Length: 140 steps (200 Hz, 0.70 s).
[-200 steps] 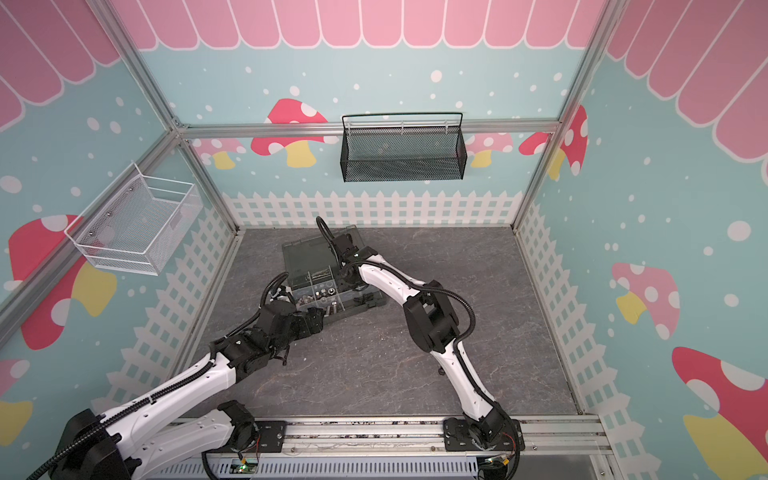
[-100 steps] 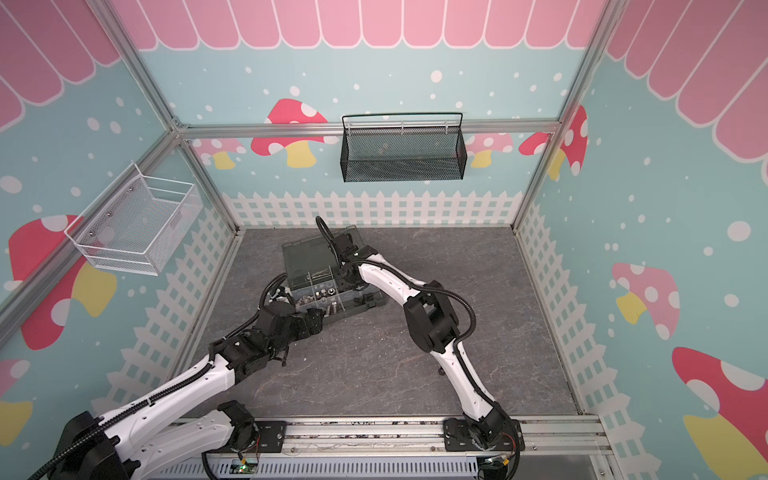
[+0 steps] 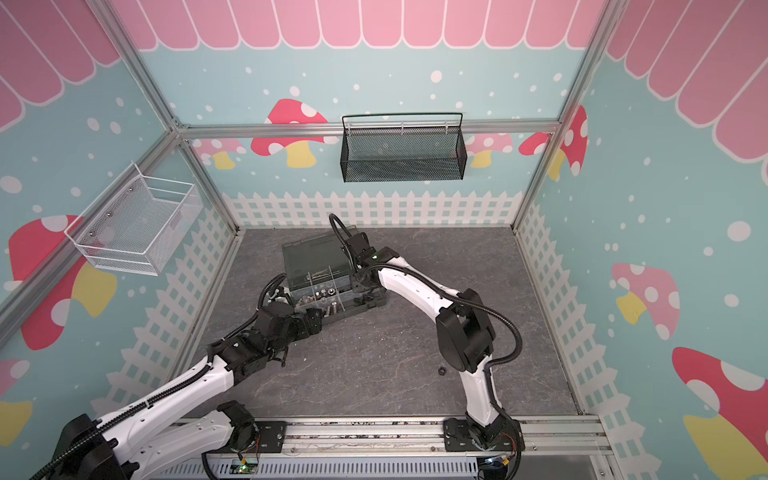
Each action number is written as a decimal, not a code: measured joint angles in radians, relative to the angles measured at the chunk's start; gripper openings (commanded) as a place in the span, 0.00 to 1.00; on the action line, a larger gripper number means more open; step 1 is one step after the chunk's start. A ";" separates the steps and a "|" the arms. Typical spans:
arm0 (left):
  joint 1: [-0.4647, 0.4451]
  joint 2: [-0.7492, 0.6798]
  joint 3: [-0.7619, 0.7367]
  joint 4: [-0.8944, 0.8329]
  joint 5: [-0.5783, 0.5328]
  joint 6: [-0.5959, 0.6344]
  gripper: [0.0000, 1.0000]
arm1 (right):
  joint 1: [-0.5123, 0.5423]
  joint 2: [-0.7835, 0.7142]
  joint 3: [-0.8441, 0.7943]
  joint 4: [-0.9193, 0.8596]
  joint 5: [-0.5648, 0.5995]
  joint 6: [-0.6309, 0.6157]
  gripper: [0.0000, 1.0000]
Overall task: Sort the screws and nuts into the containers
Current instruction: 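Open the right gripper to drop the nut in, then lower the right gripper and grasp the last black hex nut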
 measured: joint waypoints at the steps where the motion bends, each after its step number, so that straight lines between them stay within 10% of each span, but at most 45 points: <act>1: 0.000 0.000 0.000 0.000 0.000 0.000 1.00 | 0.000 -0.002 -0.004 0.000 0.001 0.001 0.38; 98: 0.005 0.032 0.000 0.029 0.004 0.001 1.00 | 0.000 -0.447 -0.600 0.047 0.072 0.175 0.60; 121: 0.007 0.058 0.001 0.038 0.008 0.001 1.00 | 0.000 -0.566 -0.735 0.047 0.065 0.222 0.75; 128: 0.007 0.068 0.001 0.041 0.013 0.001 1.00 | 0.000 -0.599 -0.771 0.045 0.063 0.238 1.00; 140: 0.007 0.084 0.004 0.045 0.020 0.001 1.00 | 0.000 -0.652 -0.825 0.039 0.061 0.272 0.98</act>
